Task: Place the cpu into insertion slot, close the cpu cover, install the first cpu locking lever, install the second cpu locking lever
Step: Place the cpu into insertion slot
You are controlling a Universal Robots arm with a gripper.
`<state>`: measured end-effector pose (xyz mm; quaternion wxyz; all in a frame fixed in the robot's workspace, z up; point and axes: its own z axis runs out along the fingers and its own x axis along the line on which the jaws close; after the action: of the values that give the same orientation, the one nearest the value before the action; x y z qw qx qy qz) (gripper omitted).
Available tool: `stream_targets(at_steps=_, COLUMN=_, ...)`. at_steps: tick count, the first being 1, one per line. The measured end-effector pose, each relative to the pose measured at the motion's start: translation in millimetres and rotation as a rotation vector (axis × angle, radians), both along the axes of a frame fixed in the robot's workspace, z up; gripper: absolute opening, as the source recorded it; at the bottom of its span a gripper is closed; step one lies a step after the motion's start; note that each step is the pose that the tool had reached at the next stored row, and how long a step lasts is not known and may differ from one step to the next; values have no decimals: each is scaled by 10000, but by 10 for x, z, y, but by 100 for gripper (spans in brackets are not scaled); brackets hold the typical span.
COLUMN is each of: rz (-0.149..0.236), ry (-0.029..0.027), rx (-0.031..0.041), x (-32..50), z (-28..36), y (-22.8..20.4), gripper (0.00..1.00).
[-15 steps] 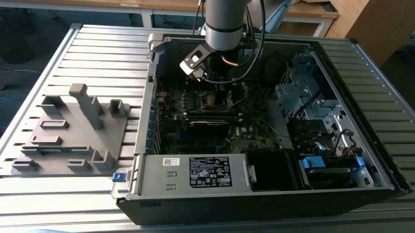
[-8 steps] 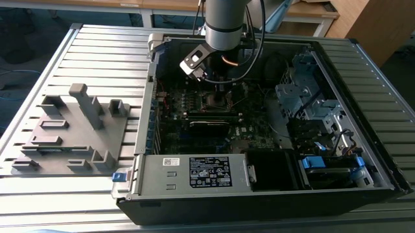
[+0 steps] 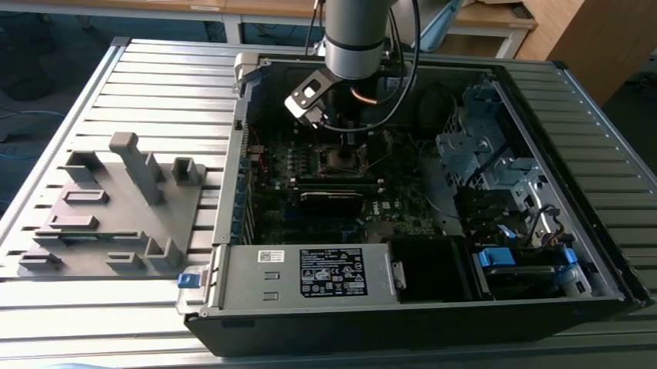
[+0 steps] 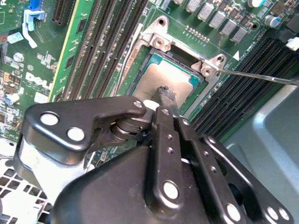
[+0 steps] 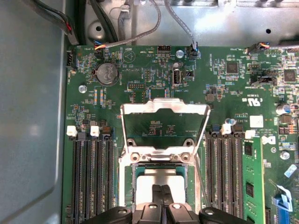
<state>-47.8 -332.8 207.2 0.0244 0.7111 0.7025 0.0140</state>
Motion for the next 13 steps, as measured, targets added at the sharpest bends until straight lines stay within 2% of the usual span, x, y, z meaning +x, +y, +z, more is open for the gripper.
stream_targets(at_steps=13, rz=0, ry=2, rx=-2, x=-29, z=-34, y=0, gripper=11)
